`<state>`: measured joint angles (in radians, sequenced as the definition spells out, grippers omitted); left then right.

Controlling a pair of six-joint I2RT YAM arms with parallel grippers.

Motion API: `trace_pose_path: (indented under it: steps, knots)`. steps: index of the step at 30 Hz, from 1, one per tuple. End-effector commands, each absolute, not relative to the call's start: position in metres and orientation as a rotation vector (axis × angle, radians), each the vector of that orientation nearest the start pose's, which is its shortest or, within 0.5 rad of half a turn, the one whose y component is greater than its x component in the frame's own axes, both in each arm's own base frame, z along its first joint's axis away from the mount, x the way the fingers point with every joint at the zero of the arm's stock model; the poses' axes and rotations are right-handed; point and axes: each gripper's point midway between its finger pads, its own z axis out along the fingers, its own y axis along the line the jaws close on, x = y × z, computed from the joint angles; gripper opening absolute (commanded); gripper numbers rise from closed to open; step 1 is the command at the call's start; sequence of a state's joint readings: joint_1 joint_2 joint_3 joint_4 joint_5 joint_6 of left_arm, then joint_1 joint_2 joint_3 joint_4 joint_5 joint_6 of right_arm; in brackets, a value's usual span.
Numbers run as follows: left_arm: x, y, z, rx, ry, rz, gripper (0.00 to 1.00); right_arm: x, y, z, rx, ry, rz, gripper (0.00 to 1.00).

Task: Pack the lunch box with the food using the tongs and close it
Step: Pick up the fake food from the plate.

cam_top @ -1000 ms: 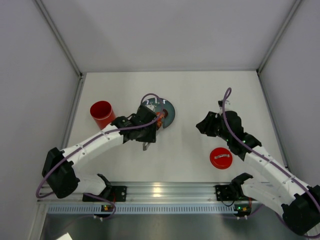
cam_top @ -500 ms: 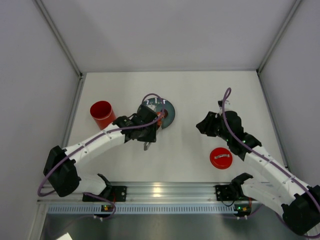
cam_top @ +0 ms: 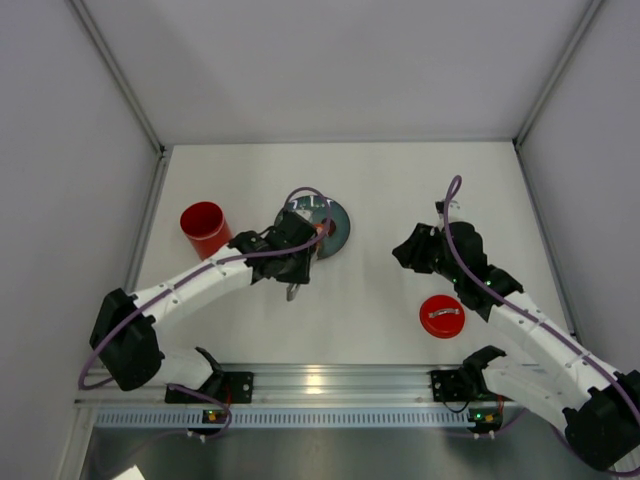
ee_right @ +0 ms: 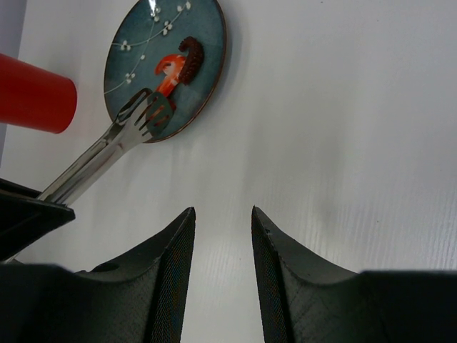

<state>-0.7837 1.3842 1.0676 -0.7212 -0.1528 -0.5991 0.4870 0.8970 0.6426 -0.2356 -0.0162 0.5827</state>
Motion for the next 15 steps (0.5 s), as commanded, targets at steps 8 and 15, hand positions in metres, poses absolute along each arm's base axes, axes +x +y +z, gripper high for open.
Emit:
trace_pose_path:
  steps: [8, 15]
  knots:
    - [0.242, -0.217, 0.184, 0.135, 2.458, -0.328, 0.24, 0.266, 0.172, 0.190, 0.065, 2.087, 0.672, 0.37]
    - [0.240, -0.171, 0.233, -0.097, 2.302, -0.246, 0.23, 0.267, 0.172, 0.188, 0.071, 2.087, 0.673, 0.37]
